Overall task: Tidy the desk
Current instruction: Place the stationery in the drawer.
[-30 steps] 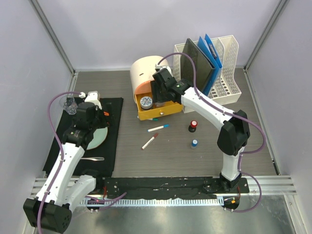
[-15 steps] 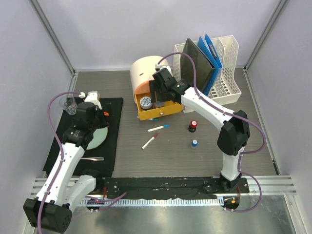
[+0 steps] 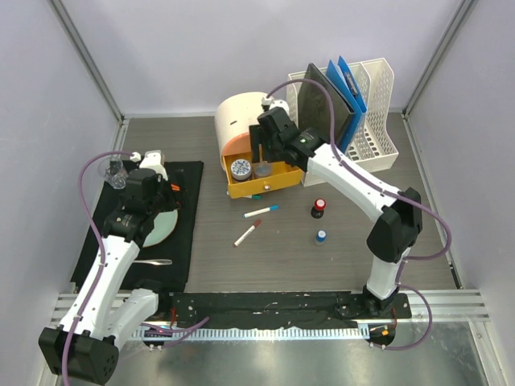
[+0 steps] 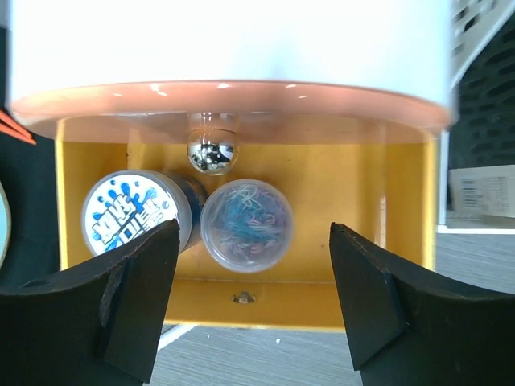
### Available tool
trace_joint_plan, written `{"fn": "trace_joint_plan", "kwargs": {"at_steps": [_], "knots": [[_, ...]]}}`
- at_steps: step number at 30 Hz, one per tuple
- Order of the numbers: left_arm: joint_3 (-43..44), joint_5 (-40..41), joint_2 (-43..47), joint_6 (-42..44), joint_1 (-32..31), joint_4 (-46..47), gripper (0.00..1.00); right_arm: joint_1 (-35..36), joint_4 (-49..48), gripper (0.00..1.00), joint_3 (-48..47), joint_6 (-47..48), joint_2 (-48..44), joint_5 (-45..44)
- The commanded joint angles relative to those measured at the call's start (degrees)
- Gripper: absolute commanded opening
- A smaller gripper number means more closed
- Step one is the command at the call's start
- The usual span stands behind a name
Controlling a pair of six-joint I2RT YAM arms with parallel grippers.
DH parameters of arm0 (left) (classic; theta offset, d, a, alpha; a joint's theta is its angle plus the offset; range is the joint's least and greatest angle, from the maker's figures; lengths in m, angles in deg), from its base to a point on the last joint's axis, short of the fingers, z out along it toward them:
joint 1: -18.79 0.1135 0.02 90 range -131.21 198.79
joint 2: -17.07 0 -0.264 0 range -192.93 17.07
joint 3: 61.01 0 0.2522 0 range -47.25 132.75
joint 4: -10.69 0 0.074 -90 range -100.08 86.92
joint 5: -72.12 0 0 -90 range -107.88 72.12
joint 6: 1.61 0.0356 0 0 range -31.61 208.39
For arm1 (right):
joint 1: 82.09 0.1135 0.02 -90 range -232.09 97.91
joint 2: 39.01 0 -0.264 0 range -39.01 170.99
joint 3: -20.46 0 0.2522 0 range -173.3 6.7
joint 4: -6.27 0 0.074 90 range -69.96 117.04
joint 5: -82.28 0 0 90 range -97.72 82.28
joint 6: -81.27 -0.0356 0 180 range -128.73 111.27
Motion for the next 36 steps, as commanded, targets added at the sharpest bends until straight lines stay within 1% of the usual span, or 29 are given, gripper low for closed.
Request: {"fn": "trace_joint_plan", "kwargs": {"at_steps": [1, 2, 3, 5, 6, 10, 13, 14, 16, 17, 18, 19, 20, 24, 26, 28, 29, 30, 34, 36], "knots": [[0.8, -0.1, 0.4, 0.0, 0.3, 0.8, 1.0, 0.4, -3.1, 0.79, -0.3, 2.0, -9.1, -6.5], [0.8, 0.0, 0.5, -0.1, 0.3, 0.8, 1.0, 0.5, -3.8, 0.78, 1.1, 2.5, -10.6, -8.9], [0.7, 0.1, 0.5, -0.1, 0.3, 0.9, 1.0, 0.5, -5.4, 0.79, 2.6, 2.8, -14.2, -10.4], [0.7, 0.1, 0.6, -0.1, 0.3, 1.0, 1.0, 0.5, -7.6, 0.79, 7.6, 4.0, -18.0, -14.0], [0.7, 0.1, 0.6, 0.0, 0.4, 1.0, 1.0, 0.5, -8.2, 0.79, 10.9, 4.3, -21.9, -14.9], [0.8, -0.2, 0.6, -0.1, 0.3, 1.1, 1.0, 0.4, -8.2, 0.8, 16.9, 5.5, -28.6, -17.1], [0.8, -0.5, 0.3, -0.2, 0.3, 1.3, 1.0, 0.5, -3.7, 0.8, 19.4, 3.2, -32.0, -17.1], [0.8, -0.5, 0.3, -0.2, 0.4, 1.2, 1.0, 0.5, 1.1, 0.8, 19.0, 0.2, -32.9, -17.3], [0.8, -0.6, 0.0, -0.5, 0.3, 1.0, 1.0, 0.4, 3.7, 0.81, 20.5, -1.7, -35.8, -17.4], [0.8, -0.8, -0.1, -0.6, 0.4, 1.1, 1.0, 0.5, 3.8, 0.83, 22.1, -1.8, -39.9, -16.2], [0.8, -1.1, -0.3, -0.7, 0.3, 1.1, 1.0, 0.4, 3.4, 0.9, 25.9, -1.2, -41.8, -14.4], [0.9, -1.2, -0.4, -0.6, 0.4, 1.1, 1.0, 0.4, 3.1, 0.94, 27.9, -0.5, -43.3, -10.4], [1.2, -1.3, -0.7, -0.7, 0.4, 1.2, 1.0, 0.4, 4.5, 0.95, 29.4, -0.5, -45.1, -10.1], [1.4, -1.8, -1.6, -0.7, 0.5, 1.0, 1.0, 0.4, 11.7, 0.96, 36.1, -7.3, -43.3, -14.5], [1.3, -2.0, -2.0, -0.9, 0.6, 0.9, 1.0, 0.4, 11.9, 0.96, 38.2, -10.2, -42.4, -15.0], [1.3, -2.3, -2.2, -0.8, 0.5, 0.8, 1.0, 0.3, 11.9, 0.96, 40.1, -12.7, -41.1, -14.0], [1.2, -2.0, -2.2, -0.9, 0.6, 0.6, 1.0, 0.3, 10.8, 0.96, 41.0, -13.2, -41.3, -11.7], [1.2, -1.9, -2.1, -0.8, 0.5, 0.6, 1.0, 0.3, 10.0, 0.96, 43.3, -13.6, -41.9, -11.0], [1.0, -1.8, -1.9, -0.9, 0.5, 1.0, 1.0, 0.3, 9.3, 0.96, 47.3, -16.7, -43.6, -7.3], [1.0, -1.8, -2.2, -1.0, 0.6, 0.9, 1.0, 0.3, 8.4, 0.94, 49.5, -18.2, -44.2, -5.3]]}}
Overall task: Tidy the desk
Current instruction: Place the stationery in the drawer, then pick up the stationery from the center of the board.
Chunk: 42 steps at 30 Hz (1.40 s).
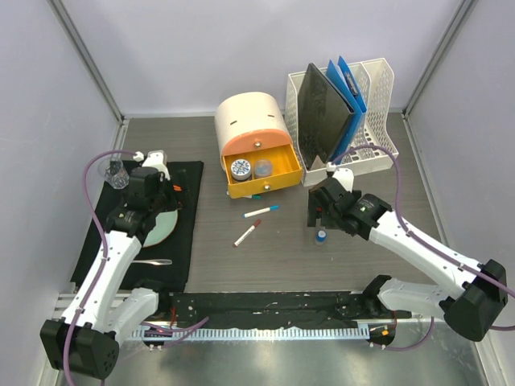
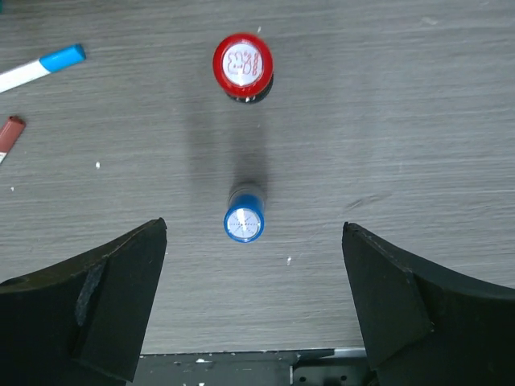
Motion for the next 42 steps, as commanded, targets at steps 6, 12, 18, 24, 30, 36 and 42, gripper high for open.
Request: {"fn": "trace_joint_plan", "kwargs": {"at_steps": [6, 12, 18, 24, 30, 36, 42], "knots": [[1.3, -1.4, -0.6, -0.6, 0.5, 0.7, 1.0, 0.0, -3.7, 0.79, 6.9, -7.0, -5.4, 4.9], [1.2, -1.6, -0.7, -0.7, 0.4, 0.8, 1.0, 0.0, -6.3, 0.55, 8.2, -6.3, -1.6, 6.0], [1.2, -1.2, -0.6, -0.6, 0.5, 0.7, 1.0, 0.0, -8.4, 0.48, 7.9, -6.2, 1.6, 5.7], [1.3, -1.1, -0.2, -0.5, 0.4, 0.6, 1.0, 0.0, -9.5, 0.58, 8.4, -6.0, 3.2, 5.5], [1.3, -1.2, -0.3, -0.5, 0.5, 0.4, 1.0, -0.2, -11.3, 0.56, 9.8, -6.2, 4.3, 5.3], [1.2, -1.1, -0.4, -0.5, 0.4, 0.4, 1.0, -0.4, -11.8, 0.54, 10.6, -5.8, 4.9, 4.9], [1.3, -1.0, -0.4, -0.5, 0.4, 0.1, 1.0, -0.5, -12.4, 0.52, 11.5, -5.8, 5.0, 5.3]]}}
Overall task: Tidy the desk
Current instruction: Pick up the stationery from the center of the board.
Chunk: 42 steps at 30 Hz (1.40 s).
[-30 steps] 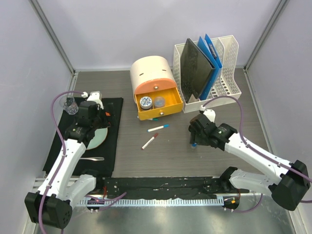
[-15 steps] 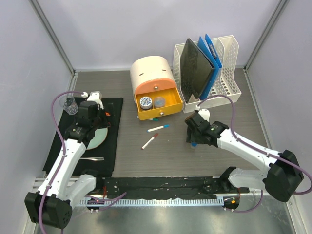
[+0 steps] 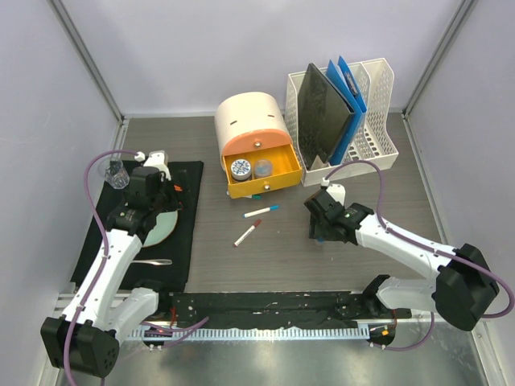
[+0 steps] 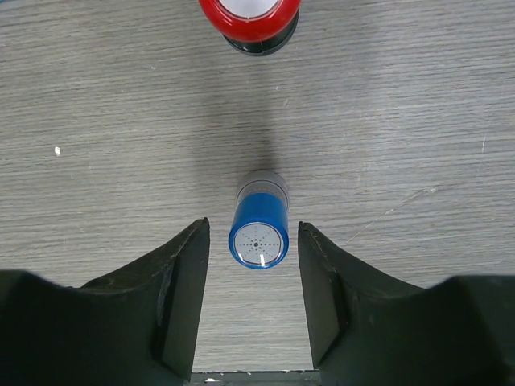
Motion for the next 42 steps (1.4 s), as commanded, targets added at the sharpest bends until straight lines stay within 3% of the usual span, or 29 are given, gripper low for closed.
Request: {"fn": "trace_joint_plan", "kwargs": {"at_steps": [1, 20, 22, 24, 30, 42], "knots": [[1.3, -0.4, 0.4, -0.5, 0.4, 0.4, 1.0, -0.3, -1.9, 0.52, 0.2, -0.4, 0.2, -0.8], [1.3, -0.2, 0.2, -0.4, 0.4, 0.3, 1.0, -0.3, -1.5, 0.39, 0.2, -0.1, 0.3, -1.3], [1.3, -0.3, 0.2, -0.3, 0.5, 0.3, 1.0, -0.3, -1.4, 0.31, 0.1, 0.0, 0.2, -1.5], [1.3, -0.2, 0.2, -0.3, 0.4, 0.2, 1.0, -0.3, -1.5, 0.15, 0.0, 0.3, 0.0, -1.3], [1.4, -0.2, 0.1, -0.3, 0.4, 0.2, 1.0, -0.3, -0.1, 0.01, -2.0, 1.2, -0.8, -1.5], [1.6, 0.8, 0.5, -0.3, 0.4, -0.4, 1.0, -0.3, 4.2, 0.01, -18.0, 9.2, -5.7, -1.5]]}}
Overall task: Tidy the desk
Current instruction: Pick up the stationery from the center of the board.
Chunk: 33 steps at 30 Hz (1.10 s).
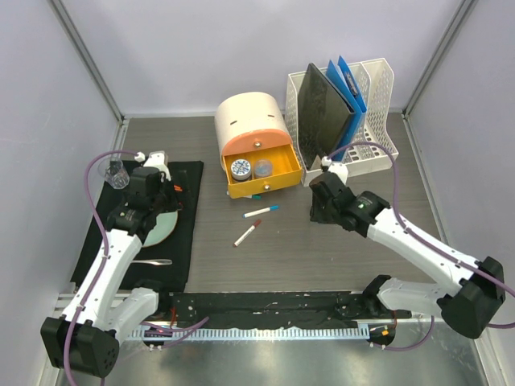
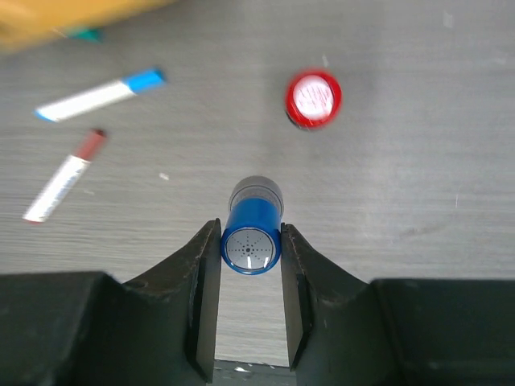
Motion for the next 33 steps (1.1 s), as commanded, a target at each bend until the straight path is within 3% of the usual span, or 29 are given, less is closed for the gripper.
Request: {"fn": "trace_joint_plan", "kwargs": {"at_steps": [1, 15, 33], "knots": [[1.6, 0.4, 0.5, -0.3, 0.4, -0.1, 1.0, -0.1, 0.4, 0.01, -9.8, 4.9, -2.7, -1.7], [2.0, 1.7, 0.2, 0.1, 0.4, -1.2, 1.0, -1.4, -0.9, 0.01, -39.4, 15.2, 17.4, -3.4], [2.3, 2.1, -0.4, 0.4, 0.4, -1.6, 1.0, -5.6, -2.9, 0.02, -50.0, 14.5, 32.9, 3.7]]}}
